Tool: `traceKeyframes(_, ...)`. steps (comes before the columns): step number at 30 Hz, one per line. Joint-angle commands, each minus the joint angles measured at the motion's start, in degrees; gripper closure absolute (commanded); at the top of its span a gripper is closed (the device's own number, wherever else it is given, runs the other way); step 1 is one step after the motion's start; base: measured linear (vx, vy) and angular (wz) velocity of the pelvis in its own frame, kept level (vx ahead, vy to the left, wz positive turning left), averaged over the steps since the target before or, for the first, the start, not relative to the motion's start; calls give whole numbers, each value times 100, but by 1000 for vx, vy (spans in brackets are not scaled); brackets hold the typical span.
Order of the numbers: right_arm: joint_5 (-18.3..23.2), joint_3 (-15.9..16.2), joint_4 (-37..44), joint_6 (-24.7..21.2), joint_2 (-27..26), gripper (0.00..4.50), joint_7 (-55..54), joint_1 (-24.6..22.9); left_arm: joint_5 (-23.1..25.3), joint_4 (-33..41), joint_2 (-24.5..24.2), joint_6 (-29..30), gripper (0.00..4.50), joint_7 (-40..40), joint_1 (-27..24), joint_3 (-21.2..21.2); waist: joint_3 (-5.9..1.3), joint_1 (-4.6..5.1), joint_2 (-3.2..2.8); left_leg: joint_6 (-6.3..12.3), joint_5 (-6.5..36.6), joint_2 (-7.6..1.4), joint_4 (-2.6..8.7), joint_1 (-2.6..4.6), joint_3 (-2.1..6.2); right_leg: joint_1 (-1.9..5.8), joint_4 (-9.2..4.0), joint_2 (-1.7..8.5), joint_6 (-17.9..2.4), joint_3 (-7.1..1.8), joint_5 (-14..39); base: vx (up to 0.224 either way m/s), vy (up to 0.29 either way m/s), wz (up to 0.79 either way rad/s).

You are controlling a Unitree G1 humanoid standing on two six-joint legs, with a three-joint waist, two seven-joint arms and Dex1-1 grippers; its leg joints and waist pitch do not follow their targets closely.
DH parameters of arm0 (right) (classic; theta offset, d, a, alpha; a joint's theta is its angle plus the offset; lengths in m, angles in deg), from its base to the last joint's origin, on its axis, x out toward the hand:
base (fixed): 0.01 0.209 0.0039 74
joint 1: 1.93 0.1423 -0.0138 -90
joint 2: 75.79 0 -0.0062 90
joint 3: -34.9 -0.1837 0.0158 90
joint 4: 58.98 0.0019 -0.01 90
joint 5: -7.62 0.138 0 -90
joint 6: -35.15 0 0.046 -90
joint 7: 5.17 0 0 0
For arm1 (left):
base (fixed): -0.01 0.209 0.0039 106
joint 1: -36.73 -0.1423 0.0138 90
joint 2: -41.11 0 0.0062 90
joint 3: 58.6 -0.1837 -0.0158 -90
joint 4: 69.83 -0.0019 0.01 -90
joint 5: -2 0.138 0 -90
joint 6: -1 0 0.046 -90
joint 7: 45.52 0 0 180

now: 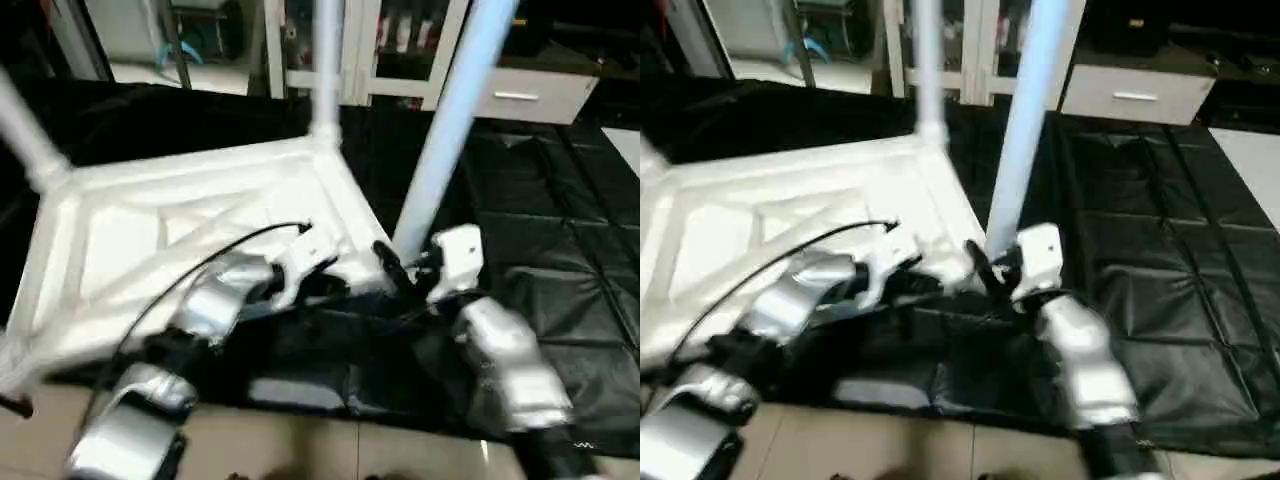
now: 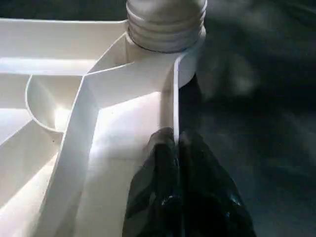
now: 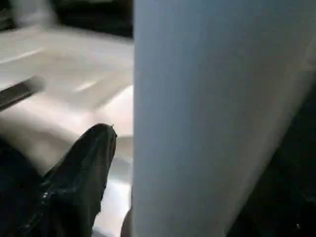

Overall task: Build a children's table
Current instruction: Rotate leg to tighten

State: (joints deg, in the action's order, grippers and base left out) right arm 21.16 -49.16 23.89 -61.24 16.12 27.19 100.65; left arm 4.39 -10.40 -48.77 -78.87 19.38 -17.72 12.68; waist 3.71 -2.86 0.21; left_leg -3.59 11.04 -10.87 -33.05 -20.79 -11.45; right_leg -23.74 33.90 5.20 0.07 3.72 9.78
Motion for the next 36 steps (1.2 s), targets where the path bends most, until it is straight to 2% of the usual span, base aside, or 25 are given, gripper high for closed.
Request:
traceKeyframes(1, 134, 120, 234, -285, 257, 69, 616, -140, -73, 10, -110, 50, 450, 585, -214, -312, -314, -4, 40, 598, 1046, -262, 379, 40, 92, 292, -365, 297, -1396, -284, 975, 0, 0, 0)
traceKeyframes(4, 200, 209, 377, -429, 603, 69, 1107, -242, -76, 129, -305, 75, 450, 892, -252, -426, -301, -22, 44, 510, 1203, -257, 388, 34, 91, 283, -390, 315, -1400, -282, 1191, 0, 0, 0)
traceKeyframes(6, 380, 362, 544, -760, 1041, 69, 1753, -355, -63, 171, -473, 71, 450, 1173, -264, -498, -293, -42, 46, 479, 1280, -273, 398, 45, 106, 293, -401, 318, -1338, -284, 1338, 0, 0, 0)
traceKeyframes(10, 482, 480, 618, -981, 1321, 69, 2154, -368, -48, 180, -551, 60, 450, 1288, -244, -512, -299, -38, 52, 475, 1163, -257, 377, 25, 100, 295, -388, 328, -1373, -286, 1211, 0, 0, 0)
traceKeyframes(12, 463, 465, 533, -1041, 1347, 69, 2286, -296, -51, 195, -582, 68, 450, 1312, -228, -520, -304, -40, 82, 481, 1116, -255, 372, 23, 101, 299, -380, 329, -1379, -280, 1227, 0, 0, 0)
traceKeyframes(15, 406, 454, 429, -1003, 1320, 69, 2295, -226, -58, 193, -584, 77, 450, 1292, -213, -524, -308, -45, 79, 472, 1061, -256, 364, 24, 98, 294, -382, 333, -1392, -278, 1243, 0, 0, 0)
traceKeyframes(19, 447, 467, 342, -1069, 1296, 69, 2310, -146, -65, 235, -586, 100, 450, 1319, -222, -529, -315, -40, 87, 519, 930, -252, 352, 24, 95, 299, -349, 320, -1457, -274, 1004, 0, 0, 0)
traceKeyframes(24, 374, 460, 265, -1034, 1243, 129, 2286, -83, -61, 256, -581, 112, 450, 1303, -231, -521, -314, -48, 86, 547, 853, -253, 344, 27, 92, 302, -337, 321, -1496, -274, 928, 0, 0, 0)
traceKeyframes(30, 314, 485, 213, -981, 1245, 172, 2385, -86, -72, 257, -587, 116, 450, 1272, -224, -533, -315, -47, 95, 555, 854, -249, 338, 28, 92, 311, -330, 317, -1506, -270, 907, 0, 0, 0)
traceKeyframes(36, 266, 529, 209, -955, 1288, 179, 2473, -93, -57, 198, -578, 75, 450, 1244, -191, -520, -320, -50, 94, 559, 832, -251, 336, 34, 93, 311, -325, 316, -1508, -270, 883, 0, 0, 0)
